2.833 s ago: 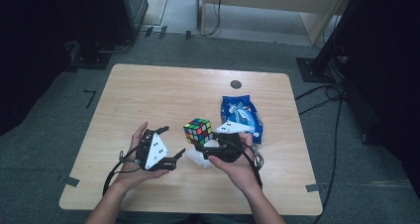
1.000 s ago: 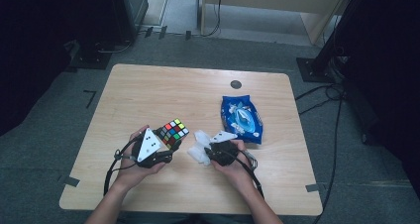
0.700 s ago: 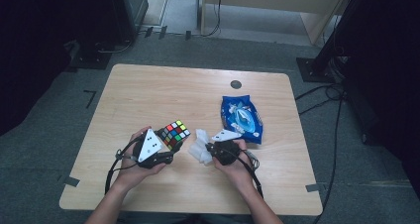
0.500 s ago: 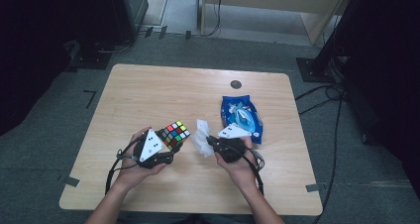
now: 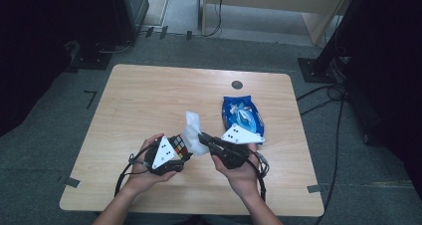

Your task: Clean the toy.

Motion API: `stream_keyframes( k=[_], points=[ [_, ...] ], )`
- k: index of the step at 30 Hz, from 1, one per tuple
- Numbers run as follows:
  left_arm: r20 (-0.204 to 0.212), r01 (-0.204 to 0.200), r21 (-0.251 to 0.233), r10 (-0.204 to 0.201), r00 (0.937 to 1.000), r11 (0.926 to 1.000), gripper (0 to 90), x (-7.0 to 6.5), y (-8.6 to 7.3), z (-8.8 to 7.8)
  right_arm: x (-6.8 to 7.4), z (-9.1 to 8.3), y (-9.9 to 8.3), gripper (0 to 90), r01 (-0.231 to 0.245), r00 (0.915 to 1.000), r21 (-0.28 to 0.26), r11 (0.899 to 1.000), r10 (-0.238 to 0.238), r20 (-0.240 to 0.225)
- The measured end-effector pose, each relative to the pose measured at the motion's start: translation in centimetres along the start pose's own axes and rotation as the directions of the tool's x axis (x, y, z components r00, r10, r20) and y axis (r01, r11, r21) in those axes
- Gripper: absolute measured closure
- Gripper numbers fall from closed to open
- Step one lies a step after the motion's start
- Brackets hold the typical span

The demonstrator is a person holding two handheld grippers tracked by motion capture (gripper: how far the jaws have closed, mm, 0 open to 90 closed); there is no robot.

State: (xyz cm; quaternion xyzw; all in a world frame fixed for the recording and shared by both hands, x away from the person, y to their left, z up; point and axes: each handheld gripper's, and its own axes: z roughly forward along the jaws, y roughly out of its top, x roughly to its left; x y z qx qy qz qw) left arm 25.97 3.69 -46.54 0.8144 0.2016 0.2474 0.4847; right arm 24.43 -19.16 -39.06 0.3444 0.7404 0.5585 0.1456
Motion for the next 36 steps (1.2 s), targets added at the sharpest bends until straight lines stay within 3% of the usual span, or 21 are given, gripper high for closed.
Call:
stream_keyframes(
  k=[8, 12, 19, 25, 28, 30, 32, 36],
  points=[
    [0.015, -0.021, -0.007, 0.021, 0.9997, 0.9998, 34.2, -0.6, 0.4, 0.0, 0.6, 1.5, -1.1, 89.0, -0.01, 0.999, 0.027, 1.0, 0.011, -0.042],
    [0.003, -0.029, -0.02, 0.029, 0.9996, 0.9994, 34.2, -0.8, 0.6, -0.2, 0.6, 1.7, -1.3, 89.0, 0.008, 0.9997, 0.029, 1.0, -0.007, -0.023],
    [-0.004, -0.037, -0.033, 0.037, 0.9993, 0.9988, 34.2, -0.9, 0.8, -0.6, -1.4, 1.6, -2.2, 88.9, -0.021, 0.9989, 0.024, 1.0, 0.02, 0.042],
    [0.01, -0.034, -0.062, 0.035, 0.9993, 0.9975, 34.2, -1.1, 1.3, -0.8, -3.1, 1.6, -3.0, 88.9, -0.037, 0.9921, 0.075, 0.996, 0.028, 0.122],
    [-0.004, -0.036, -0.041, 0.036, 0.9994, 0.9985, 34.2, -0.9, 1.2, -0.6, -3.5, 1.1, -3.3, 89.0, -0.064, 0.9887, 0.062, 0.996, 0.055, 0.14],
    [-0.005, -0.034, -0.025, 0.034, 0.9994, 0.9991, 34.2, -0.8, 1.1, -0.3, -3.0, 0.5, -2.7, 89.0, -0.055, 0.9901, 0.035, 0.998, 0.05, 0.131],
    [-0.007, -0.03, -0.012, 0.03, 0.9995, 0.9995, 34.2, -0.9, 1.0, -0.1, -2.1, -0.2, -1.8, 88.9, -0.057, 0.9949, -0.007, 0.998, 0.057, 0.083],
    [-0.006, -0.046, -0.013, 0.046, 0.9989, 0.9989, 34.2, -1.2, 1.4, 0.0, 0.5, -0.9, -0.3, 88.9, -0.023, 0.9997, -0.062, 0.998, 0.023, -0.005]
  ],
)
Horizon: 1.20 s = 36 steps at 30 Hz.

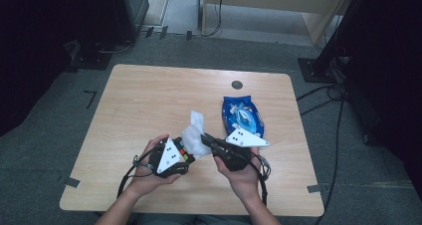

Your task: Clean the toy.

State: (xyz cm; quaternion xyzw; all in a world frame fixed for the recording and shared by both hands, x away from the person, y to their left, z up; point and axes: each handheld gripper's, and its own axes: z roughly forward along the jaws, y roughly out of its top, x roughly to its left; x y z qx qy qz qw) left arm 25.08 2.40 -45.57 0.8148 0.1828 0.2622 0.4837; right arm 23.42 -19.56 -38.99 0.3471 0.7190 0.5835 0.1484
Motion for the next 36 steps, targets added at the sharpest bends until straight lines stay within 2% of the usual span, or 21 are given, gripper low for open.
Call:
stream_keyframes(
  k=[3, 5, 7, 9, 11, 13, 15, 18, 22, 25, 28, 30, 33, 36],
  points=[
    [0.009, 0.002, -0.023, -0.002, 1.0, 0.9997, 34.2, -0.1, 0.3, -0.2, 1.0, 0.4, 0.0, 88.9, 0.026, 0.9996, 0.007, 1.0, -0.026, -0.011],
    [0.024, 0.006, -0.04, -0.005, 0.9997, 0.9992, 34.2, -0.1, 0.3, -0.3, 0.8, 0.6, -0.3, 88.9, 0.031, 0.9995, 0.019, 0.999, -0.031, 0.005],
    [0.036, 0.002, -0.049, 0.0, 0.9994, 0.9988, 34.2, -0.1, 0.4, -0.4, 0.1, 0.8, -0.8, 88.9, -0.009, 1.0, 0.022, 1.0, 0.009, 0.003],
    [0.038, 0.0, -0.039, 0.002, 0.9993, 0.9993, 34.2, -0.2, 0.4, -0.2, -0.5, 1.0, -1.2, 88.9, -0.071, 0.9972, 0.023, 0.997, 0.071, -0.025],
    [0.041, -0.001, -0.036, 0.003, 0.9992, 0.9994, 34.2, -0.3, 0.4, -0.1, -0.9, 1.0, -1.5, 88.9, -0.085, 0.9961, 0.028, 0.996, 0.086, -0.019],
    [0.045, -0.002, -0.039, 0.004, 0.999, 0.9992, 34.2, -0.3, 0.4, -0.1, -1.4, 1.0, -1.6, 88.8, -0.086, 0.9963, 0.032, 0.996, 0.086, -0.001],
    [0.046, -0.004, -0.045, 0.006, 0.9989, 0.999, 34.2, -0.4, 0.5, -0.2, -1.9, 1.0, -1.8, 88.8, -0.067, 0.9964, 0.04, 0.997, 0.065, 0.055],
    [0.048, -0.006, -0.05, 0.009, 0.9988, 0.9987, 34.2, -0.4, 0.6, -0.2, -2.8, 0.9, -2.2, 88.8, -0.099, 0.9929, 0.045, 0.994, 0.096, 0.07],
    [0.057, 0.002, -0.06, 0.002, 0.9983, 0.9982, 34.2, -0.2, 0.6, 0.0, -3.6, 0.7, -2.4, 88.8, -0.109, 0.9902, 0.056, 0.992, 0.103, 0.094],
    [0.059, -0.005, -0.044, 0.007, 0.9983, 0.999, 34.2, -0.2, 0.4, 0.3, -3.9, 0.4, -2.4, 88.9, -0.125, 0.9874, 0.049, 0.991, 0.119, 0.104],
    [0.068, 0.002, -0.037, 0.0, 0.9977, 0.9993, 34.2, -0.2, 0.2, 0.4, -3.6, 0.0, -1.8, 88.9, -0.146, 0.987, 0.026, 0.989, 0.144, 0.072],
    [0.068, 0.014, -0.042, -0.011, 0.9976, 0.999, 34.2, -0.1, 0.2, 0.4, -2.8, -0.2, -1.3, 88.8, -0.132, 0.9904, 0.017, 0.991, 0.131, 0.045],
    [0.067, 0.023, -0.054, -0.019, 0.9975, 0.9983, 34.2, 0.0, 0.3, 0.3, -1.3, -0.1, -0.7, 88.8, -0.083, 0.9965, 0.004, 0.997, 0.083, -0.009],
    [0.069, 0.031, -0.063, -0.027, 0.9972, 0.9975, 34.2, 0.0, 0.5, 0.0, -0.8, 0.2, -0.7, 88.7, -0.075, 0.9969, 0.019, 0.997, 0.075, -0.022]
  ],
)
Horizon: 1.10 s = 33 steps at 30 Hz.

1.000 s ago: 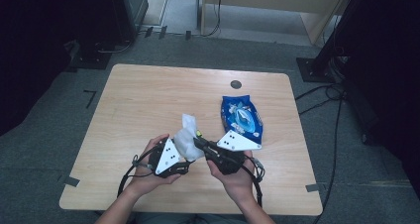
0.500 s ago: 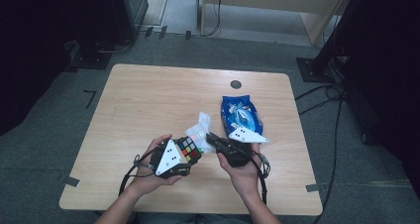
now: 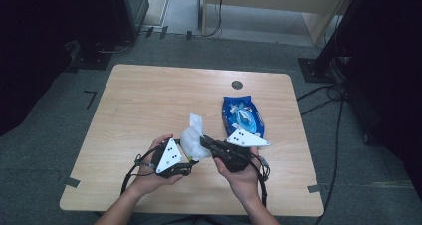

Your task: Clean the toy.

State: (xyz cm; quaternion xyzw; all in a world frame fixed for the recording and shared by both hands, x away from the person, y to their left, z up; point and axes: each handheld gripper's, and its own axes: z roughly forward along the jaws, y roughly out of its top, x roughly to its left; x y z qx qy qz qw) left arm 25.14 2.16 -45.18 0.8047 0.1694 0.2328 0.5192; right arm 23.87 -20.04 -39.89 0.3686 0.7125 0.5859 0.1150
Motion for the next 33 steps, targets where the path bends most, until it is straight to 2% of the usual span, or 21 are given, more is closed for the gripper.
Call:
stream_keyframes(
  k=[5, 9, 10, 13, 15, 16, 18, 20, 22, 23, 26, 27, 28, 29, 31, 33],
  points=[
    [-0.004, 0.0, -0.008, 0.0, 1.0, 1.0, 34.2, -0.1, 0.1, -0.4, -1.1, 0.4, -0.5, 88.7, -0.034, 0.9992, 0.012, 0.999, 0.034, 0.02],
    [-0.013, 0.003, -0.006, -0.003, 0.9999, 1.0, 34.1, 0.2, 0.0, -0.6, -2.4, 0.9, -1.0, 88.6, -0.029, 0.9973, 0.033, 0.999, 0.026, 0.069],
    [-0.015, 0.003, -0.007, -0.003, 0.9999, 1.0, 34.1, 0.3, 0.1, -0.7, -2.8, 0.9, -1.3, 88.6, -0.04, 0.9963, 0.04, 0.998, 0.037, 0.078],
    [-0.014, 0.02, -0.037, -0.021, 0.9997, 0.9991, 34.1, 0.6, 0.3, -1.0, -3.9, 1.4, -2.2, 88.6, -0.028, 0.9918, 0.086, 0.996, 0.016, 0.127],
    [-0.022, 0.019, -0.041, -0.02, 0.9995, 0.999, 34.1, 0.7, 0.4, -1.2, -4.2, 1.6, -2.5, 88.5, -0.044, 0.9914, 0.099, 0.994, 0.032, 0.127],
    [-0.035, 0.026, -0.052, -0.028, 0.999, 0.9983, 34.2, 1.1, 0.4, -1.5, -4.7, 2.1, -3.0, 88.3, -0.045, 0.9898, 0.138, 0.989, 0.025, 0.14],
    [-0.052, 0.037, -0.054, -0.04, 0.9979, 0.9979, 34.1, 1.6, 0.3, -1.7, -5.0, 2.6, -3.4, 88.0, -0.051, 0.9907, 0.174, 0.984, 0.028, 0.133],
    [-0.057, 0.047, -0.056, -0.05, 0.9971, 0.9973, 34.1, 1.8, 0.2, -1.9, -5.1, 2.8, -3.6, 87.7, -0.045, 0.9908, 0.186, 0.981, 0.02, 0.134],
    [-0.069, 0.076, -0.069, -0.081, 0.9943, 0.9947, 34.1, 2.5, 0.0, -2.2, -5.0, 3.3, -3.9, 86.1, -0.03, 0.9908, 0.216, 0.976, 0.0, 0.135],
    [-0.069, 0.076, -0.069, -0.081, 0.9943, 0.9947, 34.1, 2.5, 0.0, -2.2, -5.0, 3.3, -3.9, 86.1, -0.03, 0.9908, 0.216, 0.976, 0.0, 0.135],
    [-0.079, 0.08, -0.068, -0.086, 0.9932, 0.9944, 34.1, 2.8, 0.0, -2.4, -5.0, 3.3, -3.8, 71.7, -0.029, 0.9912, 0.204, 0.979, 0.002, 0.133],
    [-0.079, 0.08, -0.068, -0.086, 0.9932, 0.9944, 34.2, 2.8, 0.0, -2.4, -5.0, 3.3, -3.8, 71.7, -0.029, 0.9912, 0.204, 0.979, 0.002, 0.133],
    [-0.08, 0.082, -0.067, -0.088, 0.9929, 0.9943, 34.2, 2.8, -0.1, -2.4, -5.0, 3.2, -3.6, 67.5, -0.029, 0.9908, 0.196, 0.98, 0.002, 0.135],
    [-0.081, 0.078, -0.063, -0.083, 0.9932, 0.9949, 34.1, 2.8, -0.2, -2.3, -4.8, 3.0, -3.3, 61.9, -0.031, 0.9901, 0.182, 0.983, 0.005, 0.141],
    [-0.088, 0.075, -0.052, -0.08, 0.993, 0.9958, 34.2, 2.8, -0.4, -2.1, -4.5, 2.6, -2.7, 57.6, -0.039, 0.9905, 0.146, 0.989, 0.019, 0.136],
    [-0.096, 0.074, -0.039, -0.077, 0.9923, 0.9965, 34.1, 2.7, -0.7, -1.8, -3.7, 1.8, -1.8, 52.3, -0.068, 0.994, 0.078, 0.995, 0.06, 0.091]
  ],
)
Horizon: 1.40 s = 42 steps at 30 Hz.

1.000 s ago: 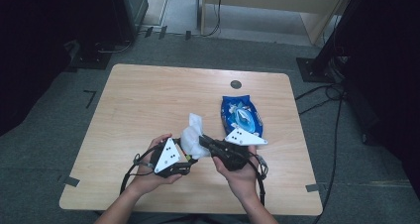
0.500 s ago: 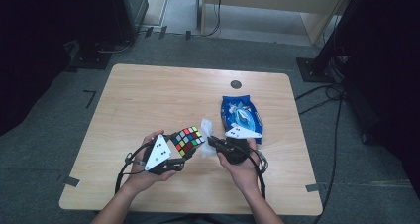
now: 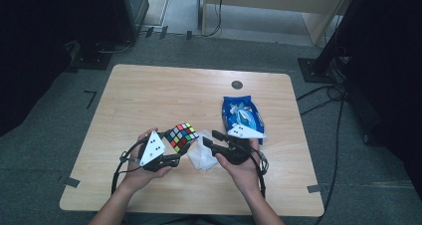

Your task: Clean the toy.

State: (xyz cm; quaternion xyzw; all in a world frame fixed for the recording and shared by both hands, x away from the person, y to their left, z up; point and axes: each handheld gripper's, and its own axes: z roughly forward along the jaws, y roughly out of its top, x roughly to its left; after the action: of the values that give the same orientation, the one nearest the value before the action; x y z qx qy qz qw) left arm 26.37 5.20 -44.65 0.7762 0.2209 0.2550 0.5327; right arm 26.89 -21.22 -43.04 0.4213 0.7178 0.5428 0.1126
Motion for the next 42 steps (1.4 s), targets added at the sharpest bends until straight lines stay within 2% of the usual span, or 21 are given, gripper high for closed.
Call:
stream_keyframes(
  k=[3, 4, 5, 7, 10, 11, 12, 14, 19, 21, 22, 23, 24, 25, 26, 31, 32, 34, 36, 38, 42],
  points=[
    [-0.002, -0.007, 0.008, 0.007, 1.0, 0.9999, 34.1, -0.3, -0.2, 0.3, 1.0, -0.8, 0.8, 41.8, -0.056, 0.9955, -0.06, 0.997, 0.051, -0.081],
    [-0.002, -0.007, 0.008, 0.007, 1.0, 0.9999, 34.2, -0.3, -0.2, 0.3, 1.0, -0.8, 0.8, 41.8, -0.056, 0.9955, -0.06, 0.997, 0.051, -0.081],
    [0.001, -0.007, 0.007, 0.007, 1.0, 1.0, 34.2, -0.4, -0.2, 0.4, 1.3, -0.9, 1.0, 38.9, -0.083, 0.9905, -0.063, 0.995, 0.076, -0.115],
    [0.004, -0.017, 0.008, 0.017, 0.9999, 0.9998, 34.1, -0.9, -0.2, 0.6, 1.9, -0.8, 1.3, 32.8, -0.14, 0.9747, -0.047, 0.989, 0.129, -0.183],
    [0.011, -0.027, 0.007, 0.027, 0.9996, 0.9996, 34.1, -1.3, -0.2, 0.8, 2.0, -0.7, 1.3, 30.4, -0.162, 0.9709, -0.031, 0.986, 0.154, -0.184],
    [0.015, -0.037, 0.011, 0.037, 0.9992, 0.9992, 34.2, -1.7, -0.2, 0.9, 2.0, -0.2, 1.1, 29.2, -0.174, 0.9715, -0.003, 0.985, 0.171, -0.163],
    [0.015, -0.037, 0.011, 0.037, 0.9992, 0.9992, 34.2, -1.7, -0.2, 0.9, 2.0, -0.2, 1.1, 29.2, -0.174, 0.9715, -0.003, 0.985, 0.171, -0.163],
    [0.022, -0.049, 0.009, 0.049, 0.9986, 0.9988, 34.1, -2.3, -0.1, 1.1, 1.9, 0.5, 0.6, 28.8, -0.199, 0.9669, 0.038, 0.979, 0.203, -0.155],
    [0.023, -0.069, 0.003, 0.069, 0.9974, 0.9976, 34.1, -3.0, 0.0, 1.2, 2.1, 1.3, 0.1, 32.4, -0.206, 0.9665, 0.074, 0.976, 0.215, -0.14],
    [0.027, -0.063, 0.005, 0.063, 0.9976, 0.998, 34.2, -2.9, 0.0, 1.2, 2.0, 1.3, 0.1, 33.6, -0.225, 0.9603, 0.08, 0.971, 0.235, -0.15],
    [0.027, -0.063, 0.005, 0.063, 0.9976, 0.998, 34.1, -2.9, 0.0, 1.2, 2.0, 1.3, 0.1, 33.6, -0.225, 0.9603, 0.08, 0.971, 0.235, -0.15],
    [0.026, -0.069, 0.012, 0.069, 0.9973, 0.9975, 34.1, -3.0, -0.1, 1.3, 1.8, 1.2, 0.1, 34.6, -0.251, 0.9531, 0.079, 0.965, 0.261, -0.154],
    [0.026, -0.069, 0.012, 0.069, 0.9973, 0.9975, 34.1, -3.0, -0.1, 1.3, 1.8, 1.2, 0.1, 34.6, -0.251, 0.9531, 0.079, 0.965, 0.261, -0.154],
    [0.029, -0.062, 0.017, 0.061, 0.9977, 0.9979, 34.0, -3.0, -0.1, 1.4, 2.1, 1.1, 0.0, 34.9, -0.238, 0.9614, 0.07, 0.969, 0.245, -0.126],
    [0.029, -0.062, 0.017, 0.061, 0.9977, 0.9979, 34.0, -3.0, -0.1, 1.4, 2.1, 1.1, 0.0, 34.9, -0.238, 0.9614, 0.07, 0.969, 0.245, -0.126],
    [0.021, -0.068, 0.036, 0.067, 0.9975, 0.997, 33.5, -3.2, 0.0, 1.7, 2.8, 1.1, 0.1, 34.9, -0.194, 0.977, 0.078, 0.978, 0.2, -0.075],
    [0.021, -0.068, 0.036, 0.067, 0.9975, 0.997, 33.3, -3.2, 0.0, 1.7, 2.8, 1.1, 0.1, 34.9, -0.194, 0.977, 0.078, 0.978, 0.2, -0.075],
    [0.007, -0.081, 0.046, 0.081, 0.9967, 0.9957, 32.6, -3.5, 0.1, 1.8, 3.4, 1.2, 0.1, 34.9, -0.159, 0.9854, 0.089, 0.983, 0.163, -0.047],
    [0.002, -0.089, 0.052, 0.089, 0.996, 0.9947, 32.2, -3.6, 0.1, 1.8, 3.5, 1.3, 0.1, 34.9, -0.151, 0.9872, 0.09, 0.984, 0.155, -0.04],
    [0.013, -0.078, 0.055, 0.077, 0.9969, 0.9954, 33.0, -3.4, 0.2, 1.7, 3.9, 1.3, 0.1, 34.9, -0.138, 0.9894, 0.09, 0.986, 0.141, -0.034],
    [0.013, -0.088, 0.062, 0.087, 0.9961, 0.9942, 33.8, -3.3, 0.3, 1.6, 3.7, 1.5, 0.2, 34.8, -0.137, 0.9884, 0.106, 0.985, 0.143, -0.052]
  ],
)
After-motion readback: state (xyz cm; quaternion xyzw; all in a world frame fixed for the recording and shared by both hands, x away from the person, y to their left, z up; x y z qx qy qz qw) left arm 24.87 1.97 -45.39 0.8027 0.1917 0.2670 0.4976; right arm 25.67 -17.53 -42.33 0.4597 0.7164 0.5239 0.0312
